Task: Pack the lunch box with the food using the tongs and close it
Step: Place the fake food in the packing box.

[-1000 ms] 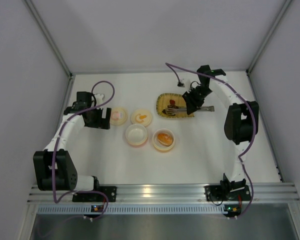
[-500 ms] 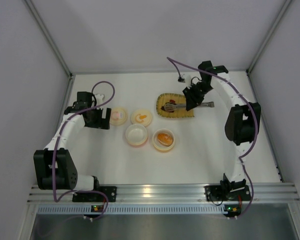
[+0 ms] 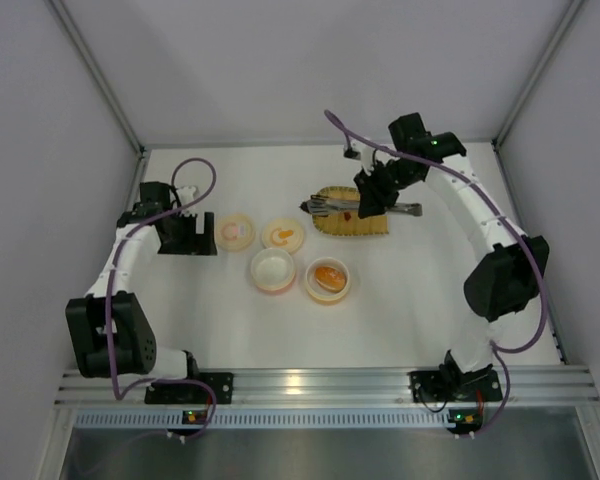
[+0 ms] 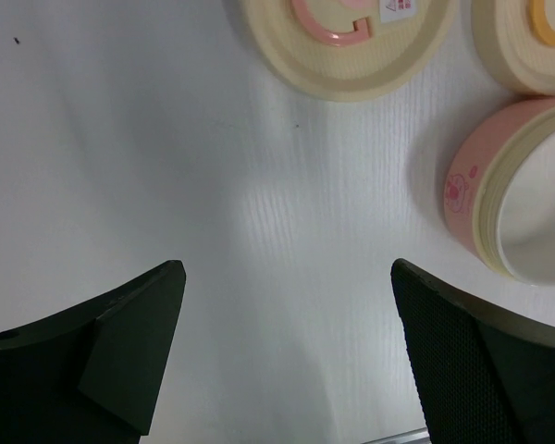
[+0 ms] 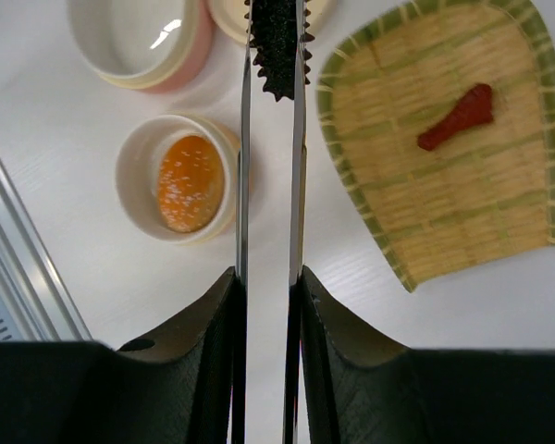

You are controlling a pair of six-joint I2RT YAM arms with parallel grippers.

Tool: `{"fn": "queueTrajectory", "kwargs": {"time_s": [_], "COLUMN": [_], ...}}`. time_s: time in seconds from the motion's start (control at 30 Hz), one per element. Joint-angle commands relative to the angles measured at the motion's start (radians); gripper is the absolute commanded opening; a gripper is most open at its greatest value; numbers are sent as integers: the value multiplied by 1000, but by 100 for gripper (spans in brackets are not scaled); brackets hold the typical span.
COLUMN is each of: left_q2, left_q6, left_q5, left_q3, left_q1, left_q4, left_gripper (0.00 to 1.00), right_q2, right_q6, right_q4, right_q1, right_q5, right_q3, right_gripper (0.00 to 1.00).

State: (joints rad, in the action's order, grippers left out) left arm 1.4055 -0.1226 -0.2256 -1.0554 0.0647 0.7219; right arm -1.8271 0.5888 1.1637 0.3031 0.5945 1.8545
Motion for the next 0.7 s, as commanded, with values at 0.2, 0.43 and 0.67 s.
{"fn": "queueTrajectory", "kwargs": {"time_s": [0.2,0.43,0.67], "left_q2": [53,39,35], "left_q6": [-5,-11,-20], "left_q5": [-208,-198,-181], "left_q3": [-81,-72,-61], "left_q1": [147,152,150], "left_q4": [50,50,45], "left_gripper": [98,98,98], "right_q2": [146,114,57], "right_q6": [-64,-96,-119], "right_q4": [-166,-254,-315], "right_q1": [280,390,406], "right_q5": [-30,-59,-76], "right_q3": [-159,-227,-244], "right_gripper": [10,9,9]}}
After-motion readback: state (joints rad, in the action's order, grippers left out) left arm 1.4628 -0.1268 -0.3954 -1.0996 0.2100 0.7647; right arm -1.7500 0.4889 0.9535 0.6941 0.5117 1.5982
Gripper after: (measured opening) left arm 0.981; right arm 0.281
